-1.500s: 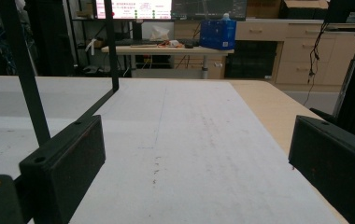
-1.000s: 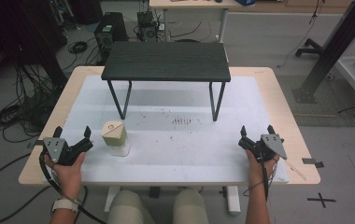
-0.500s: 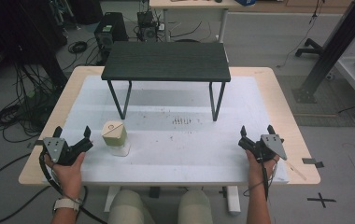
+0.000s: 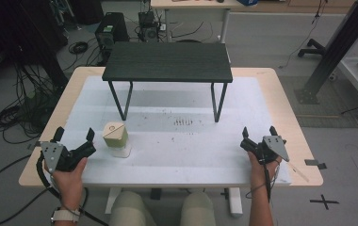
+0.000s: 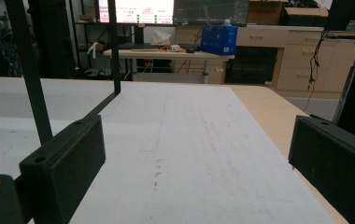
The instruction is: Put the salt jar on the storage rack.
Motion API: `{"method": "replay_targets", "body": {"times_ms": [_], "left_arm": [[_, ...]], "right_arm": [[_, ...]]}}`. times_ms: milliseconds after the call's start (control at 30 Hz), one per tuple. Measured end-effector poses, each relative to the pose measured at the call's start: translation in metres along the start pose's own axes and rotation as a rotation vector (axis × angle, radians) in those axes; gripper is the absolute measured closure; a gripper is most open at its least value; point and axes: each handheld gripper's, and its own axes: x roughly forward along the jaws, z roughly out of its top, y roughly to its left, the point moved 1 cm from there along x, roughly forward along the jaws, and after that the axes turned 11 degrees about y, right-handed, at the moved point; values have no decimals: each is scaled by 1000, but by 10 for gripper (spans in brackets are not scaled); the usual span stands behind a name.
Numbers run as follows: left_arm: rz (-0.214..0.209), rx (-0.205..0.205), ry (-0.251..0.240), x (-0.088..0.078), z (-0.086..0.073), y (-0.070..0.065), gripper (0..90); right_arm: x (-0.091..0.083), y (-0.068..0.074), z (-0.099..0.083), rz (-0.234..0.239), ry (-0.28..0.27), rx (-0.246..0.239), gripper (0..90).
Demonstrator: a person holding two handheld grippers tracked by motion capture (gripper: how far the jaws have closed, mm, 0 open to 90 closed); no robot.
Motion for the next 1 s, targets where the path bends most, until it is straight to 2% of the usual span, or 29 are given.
{"method": "replay_targets", "body": {"times_ms": [133, 200, 267, 300, 333, 500, 833, 1000], "left_arm": [[-40, -2, -37, -9, 10, -17, 3], [-55, 22, -44, -13, 16, -27, 2], [-60, 42, -48, -14, 19, -36, 2], [-60, 42, -48, -14, 19, -36, 2], [-62, 55, -50, -15, 21, -44, 3], [-68, 73, -40, -12, 18, -63, 2], [-45, 79, -11, -5, 13, -76, 3], [-28, 81, 19, 2, 5, -82, 2]], "right_arm": [[0, 0, 0, 1, 0, 0, 40], [0, 0, 0, 2, -1, 0, 40], [0, 0, 0, 2, -1, 0, 40], [0, 0, 0, 2, -2, 0, 40], [0, 0, 0, 2, -2, 0, 40], [0, 0, 0, 6, -5, 2, 40], [-1, -1, 0, 8, -9, 2, 40], [-1, 0, 0, 8, -10, 5, 40]]}}
